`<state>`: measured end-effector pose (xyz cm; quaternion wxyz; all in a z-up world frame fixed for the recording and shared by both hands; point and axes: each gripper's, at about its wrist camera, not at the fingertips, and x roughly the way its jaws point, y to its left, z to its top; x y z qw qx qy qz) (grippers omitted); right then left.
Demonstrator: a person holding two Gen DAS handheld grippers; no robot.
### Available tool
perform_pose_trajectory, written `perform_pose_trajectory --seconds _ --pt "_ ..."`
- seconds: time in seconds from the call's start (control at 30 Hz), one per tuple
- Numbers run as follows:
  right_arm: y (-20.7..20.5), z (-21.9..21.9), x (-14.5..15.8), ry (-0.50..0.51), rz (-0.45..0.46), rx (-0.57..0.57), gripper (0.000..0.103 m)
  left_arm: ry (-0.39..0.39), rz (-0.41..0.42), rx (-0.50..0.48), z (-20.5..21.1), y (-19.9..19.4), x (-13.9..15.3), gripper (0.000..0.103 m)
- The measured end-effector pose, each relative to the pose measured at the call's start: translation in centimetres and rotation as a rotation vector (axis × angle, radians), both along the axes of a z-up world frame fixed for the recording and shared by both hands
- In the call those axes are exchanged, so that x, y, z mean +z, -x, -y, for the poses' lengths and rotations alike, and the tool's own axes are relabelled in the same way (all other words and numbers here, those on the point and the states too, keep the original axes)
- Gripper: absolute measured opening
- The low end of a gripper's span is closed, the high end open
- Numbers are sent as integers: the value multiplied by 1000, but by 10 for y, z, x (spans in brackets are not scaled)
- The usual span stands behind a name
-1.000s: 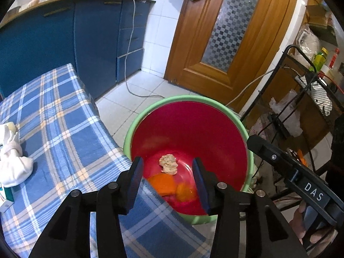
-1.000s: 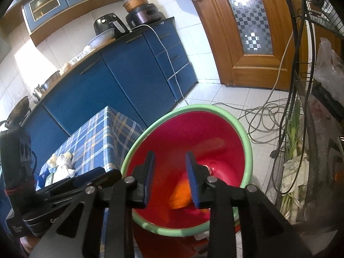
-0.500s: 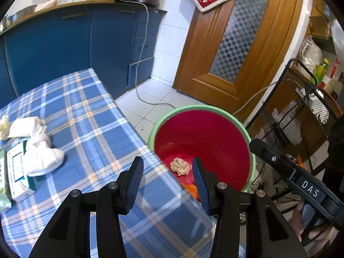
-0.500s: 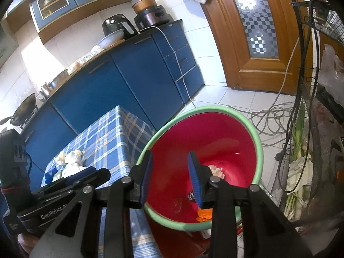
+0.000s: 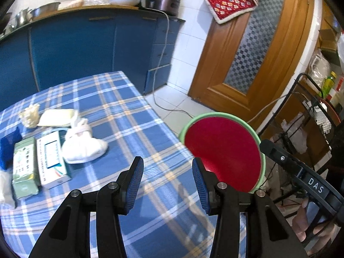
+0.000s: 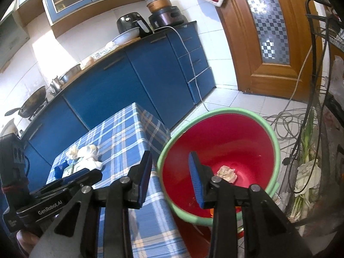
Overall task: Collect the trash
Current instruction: 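Move both tools back over the table toward the green tissue box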
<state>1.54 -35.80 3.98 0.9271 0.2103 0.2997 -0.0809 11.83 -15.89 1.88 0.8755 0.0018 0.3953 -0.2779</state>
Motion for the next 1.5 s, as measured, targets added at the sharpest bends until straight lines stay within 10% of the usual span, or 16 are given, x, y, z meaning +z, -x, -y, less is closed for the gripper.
perform_pose_trajectory --seconds 1.5 --pt "-43 -103 -28 -10 -117 189 74 -39 -5 443 -188 -30 -20 57"
